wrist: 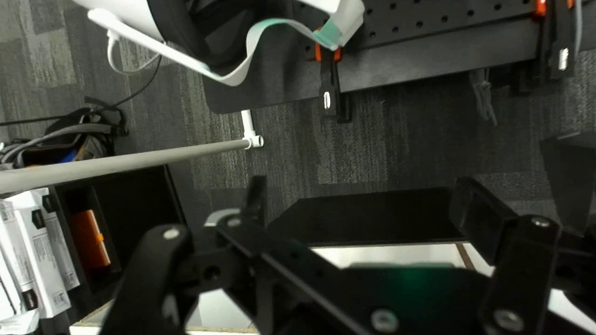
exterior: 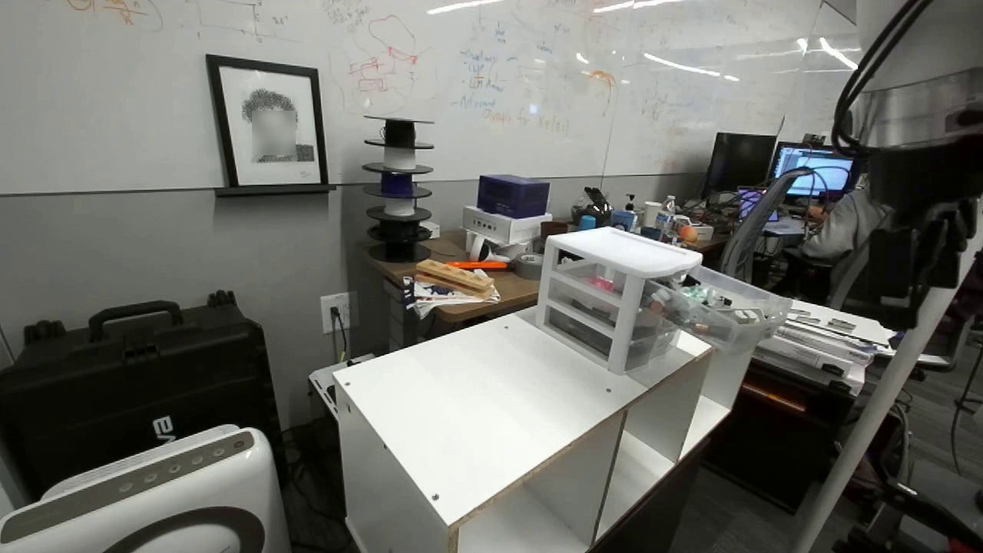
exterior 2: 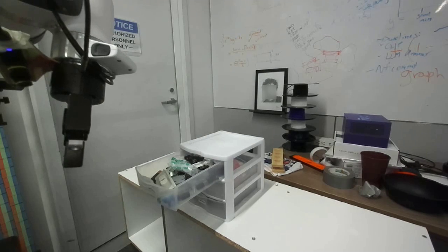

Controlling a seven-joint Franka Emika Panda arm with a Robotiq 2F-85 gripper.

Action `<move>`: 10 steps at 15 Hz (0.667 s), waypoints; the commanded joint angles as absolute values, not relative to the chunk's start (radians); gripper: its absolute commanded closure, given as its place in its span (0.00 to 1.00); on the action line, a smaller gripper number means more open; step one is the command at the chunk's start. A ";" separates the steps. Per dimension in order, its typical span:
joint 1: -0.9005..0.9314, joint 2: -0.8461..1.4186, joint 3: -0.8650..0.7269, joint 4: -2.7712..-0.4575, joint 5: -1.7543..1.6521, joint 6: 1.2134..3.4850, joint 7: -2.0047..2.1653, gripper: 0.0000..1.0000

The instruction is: Pick up the two white objects from the counter and put them in the open drawer and close it

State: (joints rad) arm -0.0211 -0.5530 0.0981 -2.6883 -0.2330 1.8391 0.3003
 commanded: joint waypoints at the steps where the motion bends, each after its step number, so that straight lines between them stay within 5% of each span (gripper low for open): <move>1: -0.054 -0.470 0.098 -2.710 -0.307 2.019 0.323 0.00; 8: -0.096 -0.297 0.089 -2.686 -0.359 2.251 0.353 0.01; 9: -0.094 -0.278 0.087 -2.678 -0.350 2.258 0.348 0.20; 10: -0.090 -0.260 0.082 -2.669 -0.332 2.263 0.341 0.26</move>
